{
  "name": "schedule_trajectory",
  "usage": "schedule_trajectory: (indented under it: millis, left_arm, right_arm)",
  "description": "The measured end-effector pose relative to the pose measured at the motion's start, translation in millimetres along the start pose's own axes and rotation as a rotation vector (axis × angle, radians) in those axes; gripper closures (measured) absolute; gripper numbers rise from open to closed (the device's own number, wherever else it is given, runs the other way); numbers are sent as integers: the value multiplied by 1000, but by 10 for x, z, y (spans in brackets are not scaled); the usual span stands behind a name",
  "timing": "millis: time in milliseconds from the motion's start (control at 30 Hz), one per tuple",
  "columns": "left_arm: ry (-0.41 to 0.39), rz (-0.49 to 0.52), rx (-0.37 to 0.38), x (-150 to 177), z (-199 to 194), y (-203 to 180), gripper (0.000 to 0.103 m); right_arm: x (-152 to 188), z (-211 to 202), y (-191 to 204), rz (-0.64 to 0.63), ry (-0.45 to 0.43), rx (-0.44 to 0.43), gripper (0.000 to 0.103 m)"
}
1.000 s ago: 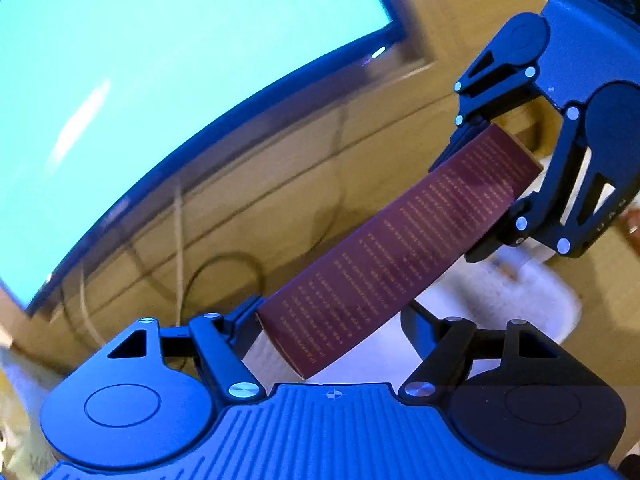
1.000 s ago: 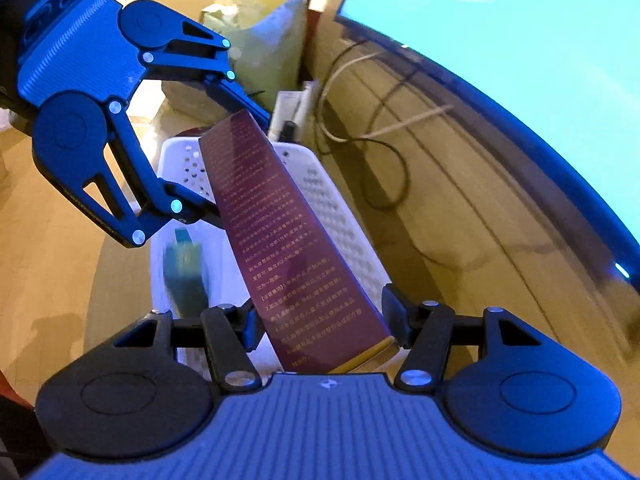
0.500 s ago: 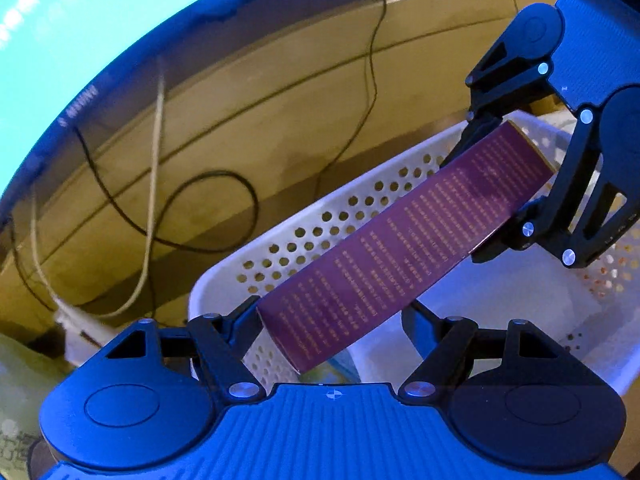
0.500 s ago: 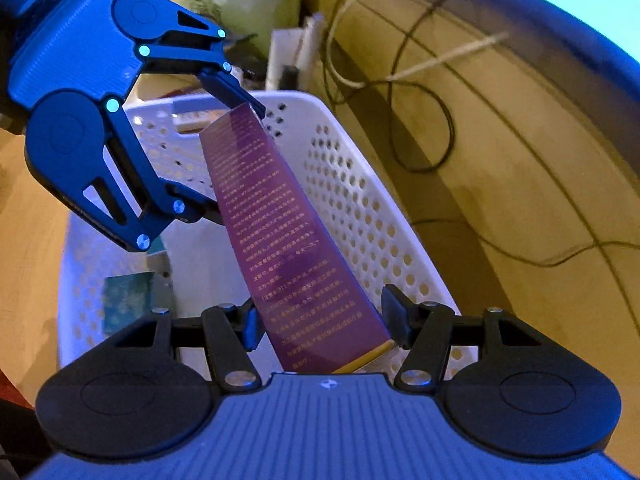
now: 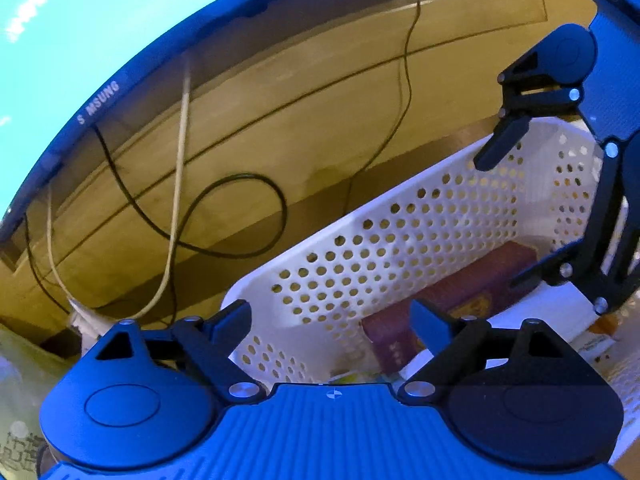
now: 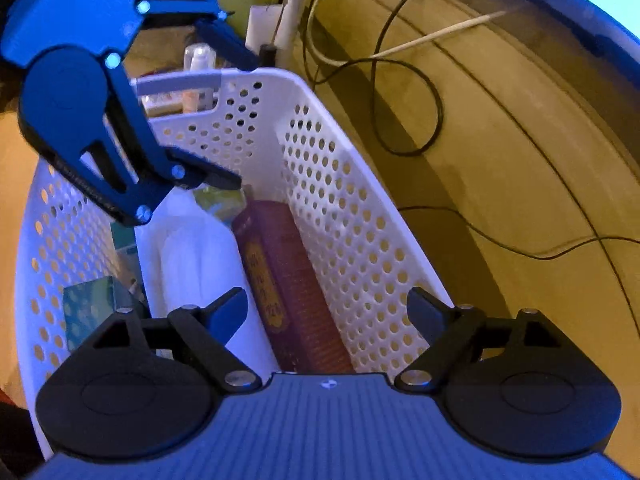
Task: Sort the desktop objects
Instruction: 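Carry the maroon box into the white basket and release it, then return the right tool to the desk toward the floral brown packet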
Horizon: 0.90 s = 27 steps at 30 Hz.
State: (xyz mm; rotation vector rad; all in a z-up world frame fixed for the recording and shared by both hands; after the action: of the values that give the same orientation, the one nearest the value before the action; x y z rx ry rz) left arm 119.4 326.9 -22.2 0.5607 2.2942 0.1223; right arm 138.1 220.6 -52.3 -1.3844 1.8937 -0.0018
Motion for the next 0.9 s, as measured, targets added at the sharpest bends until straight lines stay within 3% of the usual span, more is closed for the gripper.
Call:
schedule_trajectory:
  millis: [233, 400, 633, 900]
  left_arm:
    - [-96, -75, 9, -154, -304, -167, 10]
    - [-163, -113, -9, -385, -509, -460, 10]
    - [-227, -165, 33, -723, -593, -1111, 9]
    - [-273, -94, 70, -1106, -605, -2097, 7]
  right_arm:
    - [-99, -439, -178, 136, -141, 65, 14]
    - [47, -847, -356, 283, -221, 115, 13]
    - [659, -1337, -694, 423, -248, 198, 9]
    - [1616, -1752, -988, 544, -187, 271, 7]
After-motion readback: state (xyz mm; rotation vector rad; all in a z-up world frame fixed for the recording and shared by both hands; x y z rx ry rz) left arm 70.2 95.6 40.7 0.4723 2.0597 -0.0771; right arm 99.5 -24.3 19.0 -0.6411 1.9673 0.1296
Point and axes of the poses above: each gripper's, at about its wrist camera, not at the fingertips, and z roughly the way its jaws point, y to its left, x to its underside, the point moved 10 cm from there along z, roughly the way its jaws point, and after that the axes turned 12 degrees about x, right-handed, at the moved point
